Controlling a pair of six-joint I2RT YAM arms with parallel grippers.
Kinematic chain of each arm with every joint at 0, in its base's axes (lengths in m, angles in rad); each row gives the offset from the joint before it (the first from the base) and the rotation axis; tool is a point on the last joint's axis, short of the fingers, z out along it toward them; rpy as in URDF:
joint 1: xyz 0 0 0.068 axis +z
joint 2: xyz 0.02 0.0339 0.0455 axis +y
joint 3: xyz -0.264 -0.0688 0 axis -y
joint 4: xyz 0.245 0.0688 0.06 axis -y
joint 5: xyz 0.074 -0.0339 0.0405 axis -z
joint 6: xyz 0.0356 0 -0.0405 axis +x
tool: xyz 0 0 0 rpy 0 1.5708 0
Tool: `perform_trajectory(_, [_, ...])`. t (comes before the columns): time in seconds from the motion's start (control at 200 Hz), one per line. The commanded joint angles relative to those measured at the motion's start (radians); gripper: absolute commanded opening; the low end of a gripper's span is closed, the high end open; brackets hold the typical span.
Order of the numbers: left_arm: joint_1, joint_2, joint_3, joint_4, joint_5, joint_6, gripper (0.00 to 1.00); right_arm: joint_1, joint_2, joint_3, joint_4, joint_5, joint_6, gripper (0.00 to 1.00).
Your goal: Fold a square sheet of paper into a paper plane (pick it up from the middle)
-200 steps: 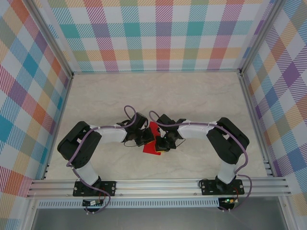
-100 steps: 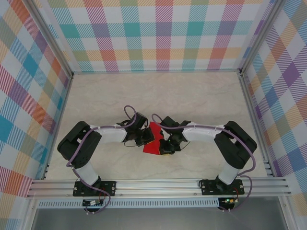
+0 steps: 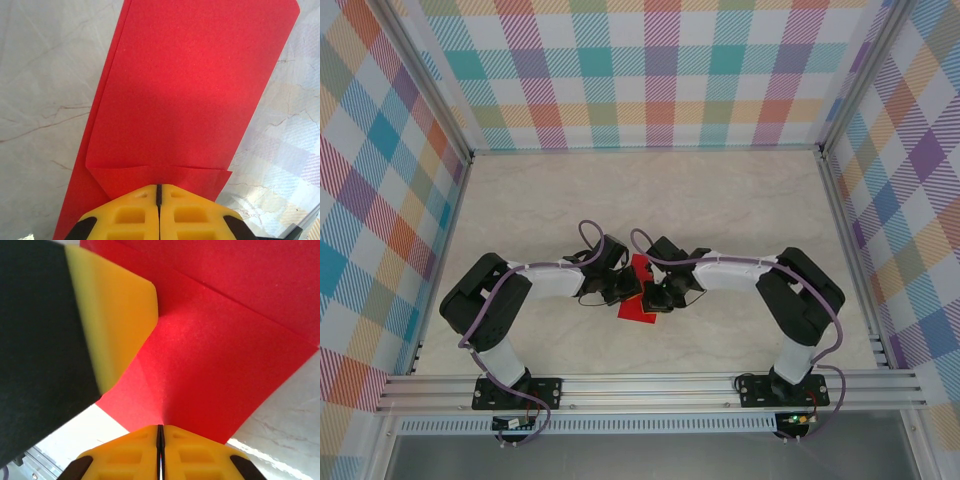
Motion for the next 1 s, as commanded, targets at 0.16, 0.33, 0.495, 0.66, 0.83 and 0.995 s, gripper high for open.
perform_trajectory(0.16, [-0.008,0.062,-0.051,-0.117,-0.1,-0.02,0.06,0.006,0.023,-0.029,0.003,-0.004,0.001,0.1])
perform_trajectory(0.33, [-0.008,0.063,-0.052,-0.121,-0.108,-0.02,0.06,0.008,-0.015,-0.122,-0.005,-0.025,-0.024,0.09])
perform_trajectory(0.495, [-0.008,0.063,-0.052,-0.123,-0.11,-0.019,0.06,0.007,-0.088,-0.2,-0.001,-0.056,-0.051,0.09])
perform_trajectory(0.66, [-0.008,0.061,-0.049,-0.117,-0.103,-0.014,0.06,0.007,-0.148,-0.19,0.012,-0.044,-0.064,0.09])
perform_trajectory(0.83, [-0.008,0.054,-0.05,-0.102,-0.087,-0.014,0.06,0.007,-0.164,-0.158,0.086,-0.021,-0.011,0.09])
perform_trajectory(0.995, [-0.008,0.048,-0.046,-0.096,-0.078,-0.009,0.06,0.006,-0.118,-0.13,0.121,-0.011,0.018,0.09])
